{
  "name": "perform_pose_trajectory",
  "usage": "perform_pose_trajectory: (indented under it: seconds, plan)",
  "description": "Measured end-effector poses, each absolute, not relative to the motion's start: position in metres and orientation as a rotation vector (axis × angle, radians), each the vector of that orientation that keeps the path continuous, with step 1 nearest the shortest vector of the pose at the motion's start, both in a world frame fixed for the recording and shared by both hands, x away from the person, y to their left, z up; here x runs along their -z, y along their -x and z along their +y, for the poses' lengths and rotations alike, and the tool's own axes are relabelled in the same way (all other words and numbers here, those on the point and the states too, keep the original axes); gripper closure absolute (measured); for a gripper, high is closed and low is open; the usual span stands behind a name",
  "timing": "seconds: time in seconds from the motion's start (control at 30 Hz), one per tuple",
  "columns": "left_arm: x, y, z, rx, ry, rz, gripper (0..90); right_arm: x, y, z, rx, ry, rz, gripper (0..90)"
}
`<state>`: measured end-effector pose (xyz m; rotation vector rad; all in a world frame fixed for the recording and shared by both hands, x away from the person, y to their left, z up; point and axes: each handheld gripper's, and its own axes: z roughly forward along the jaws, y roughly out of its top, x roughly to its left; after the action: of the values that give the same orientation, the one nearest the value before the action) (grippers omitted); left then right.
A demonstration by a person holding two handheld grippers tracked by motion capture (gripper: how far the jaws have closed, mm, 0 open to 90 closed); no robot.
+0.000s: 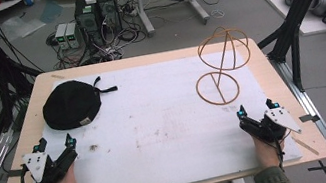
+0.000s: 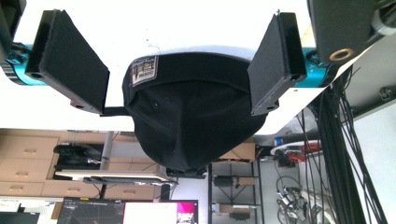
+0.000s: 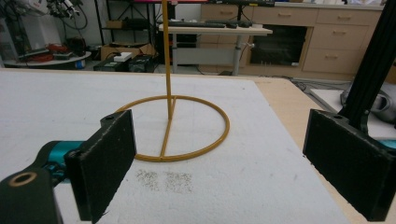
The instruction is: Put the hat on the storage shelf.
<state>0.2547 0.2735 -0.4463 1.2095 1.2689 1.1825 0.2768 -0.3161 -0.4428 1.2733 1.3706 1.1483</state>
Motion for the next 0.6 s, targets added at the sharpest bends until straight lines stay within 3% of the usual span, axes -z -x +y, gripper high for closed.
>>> perform_pose_trajectory:
  seconds: [0.6]
  plan:
    - [0.4445,-0.2566,0.2761,-1.129,-1.184,1.298,15.5,0.4426,-0.2757,-0.3166,-1.152,-1.272,1.374,8.6]
